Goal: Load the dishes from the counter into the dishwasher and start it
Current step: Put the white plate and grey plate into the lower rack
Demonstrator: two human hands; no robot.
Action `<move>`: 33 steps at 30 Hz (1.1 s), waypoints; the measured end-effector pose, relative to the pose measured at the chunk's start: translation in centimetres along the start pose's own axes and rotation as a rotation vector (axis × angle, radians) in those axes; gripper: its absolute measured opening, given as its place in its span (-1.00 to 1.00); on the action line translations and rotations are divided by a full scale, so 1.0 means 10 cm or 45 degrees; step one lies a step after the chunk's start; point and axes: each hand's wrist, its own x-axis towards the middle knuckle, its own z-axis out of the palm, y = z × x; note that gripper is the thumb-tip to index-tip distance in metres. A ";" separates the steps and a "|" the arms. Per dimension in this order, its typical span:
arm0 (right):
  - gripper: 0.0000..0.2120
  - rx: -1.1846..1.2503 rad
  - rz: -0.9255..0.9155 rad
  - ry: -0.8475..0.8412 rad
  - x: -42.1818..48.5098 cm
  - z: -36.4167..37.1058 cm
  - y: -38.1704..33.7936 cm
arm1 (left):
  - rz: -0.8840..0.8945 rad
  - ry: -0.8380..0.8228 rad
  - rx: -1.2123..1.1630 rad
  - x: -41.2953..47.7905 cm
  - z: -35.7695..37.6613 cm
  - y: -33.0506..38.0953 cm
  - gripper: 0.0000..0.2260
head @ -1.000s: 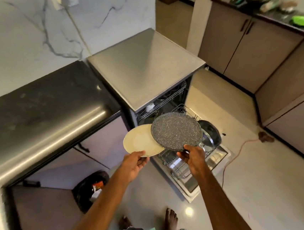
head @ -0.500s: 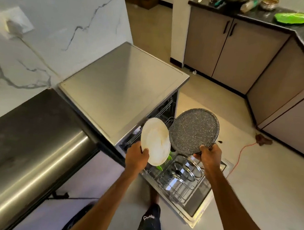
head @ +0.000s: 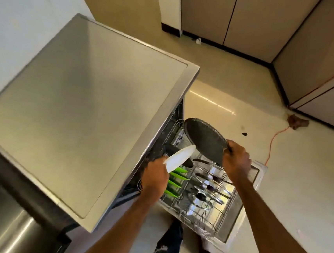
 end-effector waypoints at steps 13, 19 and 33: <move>-0.58 -0.143 -0.238 -0.335 1.34 1.40 0.56 | -0.056 0.452 -0.200 1.07 1.03 -0.10 -0.71; -0.58 -0.268 -0.378 -0.450 1.48 2.02 0.74 | -0.028 0.592 -0.237 1.22 1.22 -0.24 -0.74; -0.63 -0.278 -0.357 -0.599 1.63 2.38 0.76 | -0.238 0.603 -0.360 1.33 1.22 -0.47 -0.75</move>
